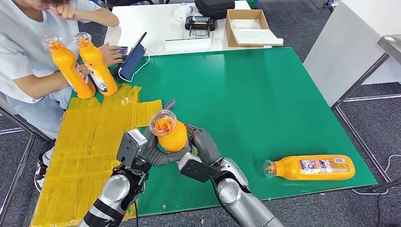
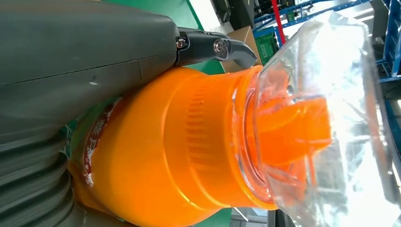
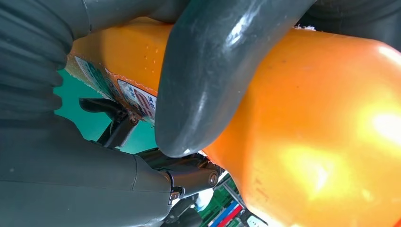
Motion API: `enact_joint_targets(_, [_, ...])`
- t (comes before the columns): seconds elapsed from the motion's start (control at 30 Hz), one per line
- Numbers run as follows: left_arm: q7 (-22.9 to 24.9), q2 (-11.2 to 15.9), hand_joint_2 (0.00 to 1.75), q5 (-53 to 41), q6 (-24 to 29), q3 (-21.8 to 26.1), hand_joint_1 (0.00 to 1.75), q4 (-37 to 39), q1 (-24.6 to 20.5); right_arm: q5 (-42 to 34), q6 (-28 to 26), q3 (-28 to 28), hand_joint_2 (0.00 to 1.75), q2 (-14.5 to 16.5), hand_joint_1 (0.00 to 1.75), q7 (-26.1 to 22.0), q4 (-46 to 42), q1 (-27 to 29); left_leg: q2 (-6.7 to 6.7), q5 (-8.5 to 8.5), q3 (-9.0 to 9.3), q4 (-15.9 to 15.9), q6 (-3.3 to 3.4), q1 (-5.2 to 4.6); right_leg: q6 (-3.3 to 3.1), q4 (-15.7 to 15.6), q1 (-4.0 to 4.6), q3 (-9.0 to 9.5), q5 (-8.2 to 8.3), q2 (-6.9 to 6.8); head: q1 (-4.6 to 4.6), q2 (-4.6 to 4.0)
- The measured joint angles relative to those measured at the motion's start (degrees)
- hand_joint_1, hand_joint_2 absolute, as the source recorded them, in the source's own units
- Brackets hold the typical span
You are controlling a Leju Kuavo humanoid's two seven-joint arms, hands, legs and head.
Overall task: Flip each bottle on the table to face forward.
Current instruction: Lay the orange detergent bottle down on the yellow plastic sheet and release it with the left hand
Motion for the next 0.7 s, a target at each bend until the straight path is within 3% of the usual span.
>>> enact_joint_targets(0.4, [-1.1, -1.1, 1.75, 7.4, 1.8, 1.5, 1.75, -0.2, 1.2, -1.6, -0.1, 0.6, 1.75, 0.0, 1.75, 0.1, 0.4, -0.2, 0.0, 0.0, 0.0, 0.0, 0.0, 0.0, 0.0, 0.0, 0.0, 0.0, 0.0, 0.0, 0.01, 0.0])
enact_joint_targets(0.7, [-1.5, -1.4, 1.75, 8.1, 3.1, 1.9, 1.75, -0.5, 1.6, -2.1, 0.0, 1.1, 1.75, 0.1, 1.75, 0.1, 1.0, -0.7, 0.0, 0.0, 0.0, 0.0, 0.0, 0.0, 0.0, 0.0, 0.0, -0.01, 0.0, 0.0, 0.01, 0.0])
